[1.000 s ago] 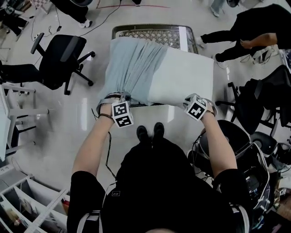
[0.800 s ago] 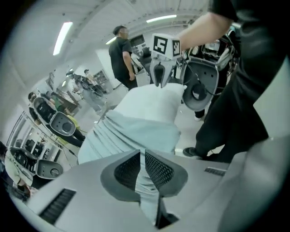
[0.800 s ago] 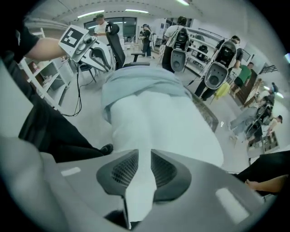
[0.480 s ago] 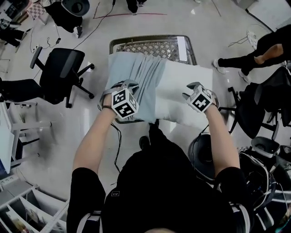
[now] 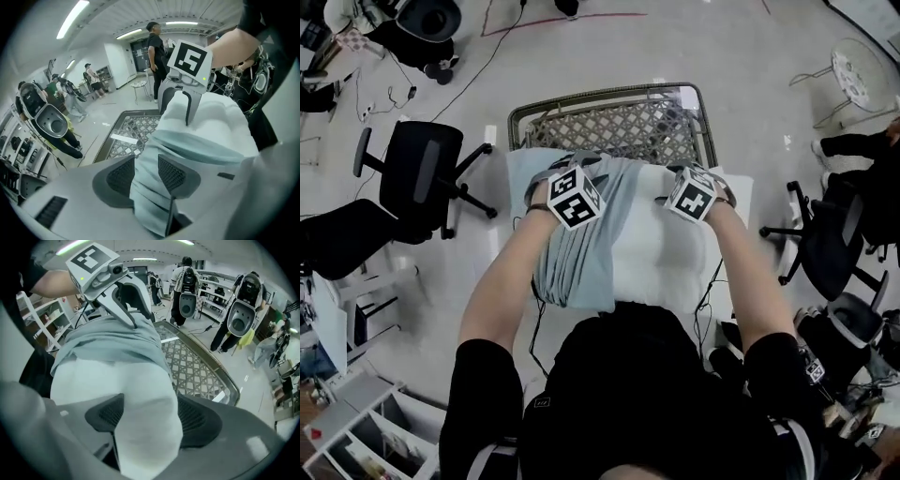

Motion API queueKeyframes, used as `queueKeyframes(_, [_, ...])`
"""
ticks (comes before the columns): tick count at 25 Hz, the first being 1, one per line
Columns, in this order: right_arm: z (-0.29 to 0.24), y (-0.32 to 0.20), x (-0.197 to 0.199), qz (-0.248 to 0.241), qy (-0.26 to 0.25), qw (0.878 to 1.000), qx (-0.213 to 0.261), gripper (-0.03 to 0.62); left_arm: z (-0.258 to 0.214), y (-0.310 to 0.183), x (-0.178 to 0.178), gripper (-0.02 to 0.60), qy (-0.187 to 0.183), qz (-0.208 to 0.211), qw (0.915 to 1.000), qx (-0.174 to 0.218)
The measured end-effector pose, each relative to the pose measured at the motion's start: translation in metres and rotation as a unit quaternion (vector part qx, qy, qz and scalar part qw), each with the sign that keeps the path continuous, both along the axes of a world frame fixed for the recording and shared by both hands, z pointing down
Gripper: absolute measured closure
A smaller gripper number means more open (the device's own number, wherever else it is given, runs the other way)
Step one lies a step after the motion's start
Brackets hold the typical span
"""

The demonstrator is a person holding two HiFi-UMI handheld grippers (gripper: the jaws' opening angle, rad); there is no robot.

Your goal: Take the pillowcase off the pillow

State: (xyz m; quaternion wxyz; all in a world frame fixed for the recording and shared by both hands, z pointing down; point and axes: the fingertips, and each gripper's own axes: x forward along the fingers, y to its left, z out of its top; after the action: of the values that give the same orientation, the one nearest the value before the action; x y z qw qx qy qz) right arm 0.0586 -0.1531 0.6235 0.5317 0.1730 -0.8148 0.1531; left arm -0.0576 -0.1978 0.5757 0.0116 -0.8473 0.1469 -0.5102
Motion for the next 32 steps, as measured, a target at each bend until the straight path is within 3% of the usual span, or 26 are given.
queueKeyframes(4, [0.037,-0.015,-0.001,-0.026,-0.006,0.996,-0.079,0.125,0.038,-0.019,0.013,0.392,-0.016,0.006,0.9978,-0.064])
queueKeyframes(7, [0.057,-0.009,-0.002,-0.03,-0.034,0.984,-0.171,0.085,0.056,-0.026,0.021,0.363,-0.013,0.001,0.9934,-0.114])
queueKeyframes(10, [0.062,0.003,-0.008,-0.044,-0.065,0.972,-0.223,0.105,0.067,-0.027,0.026,0.359,-0.014,0.009,0.9876,-0.156])
queueKeyframes(13, [0.049,0.014,-0.013,-0.08,-0.079,0.964,-0.241,0.239,0.07,-0.018,0.022,0.468,-0.036,0.043,0.9805,-0.188])
queueKeyframes(15, [0.031,0.02,-0.012,-0.103,-0.089,0.959,-0.248,0.311,0.062,-0.011,0.016,0.548,-0.066,0.078,0.9781,-0.182])
queueKeyframes(18, [-0.004,0.028,-0.011,-0.128,-0.114,0.953,-0.251,0.369,0.044,-0.008,-0.003,0.565,-0.112,0.109,0.9759,-0.153])
queueKeyframes(21, [-0.038,0.026,-0.009,-0.141,-0.124,0.951,-0.246,0.394,0.023,-0.014,-0.035,0.566,-0.144,0.103,0.9747,-0.137])
queueKeyframes(26, [-0.075,0.013,-0.006,-0.151,-0.132,0.951,-0.236,0.409,-0.02,-0.018,-0.091,0.568,-0.138,0.065,0.9807,-0.122])
queueKeyframes(32, [-0.089,0.016,-0.007,-0.145,-0.134,0.957,-0.213,0.422,-0.04,-0.009,-0.139,0.568,-0.13,0.023,0.9879,-0.082])
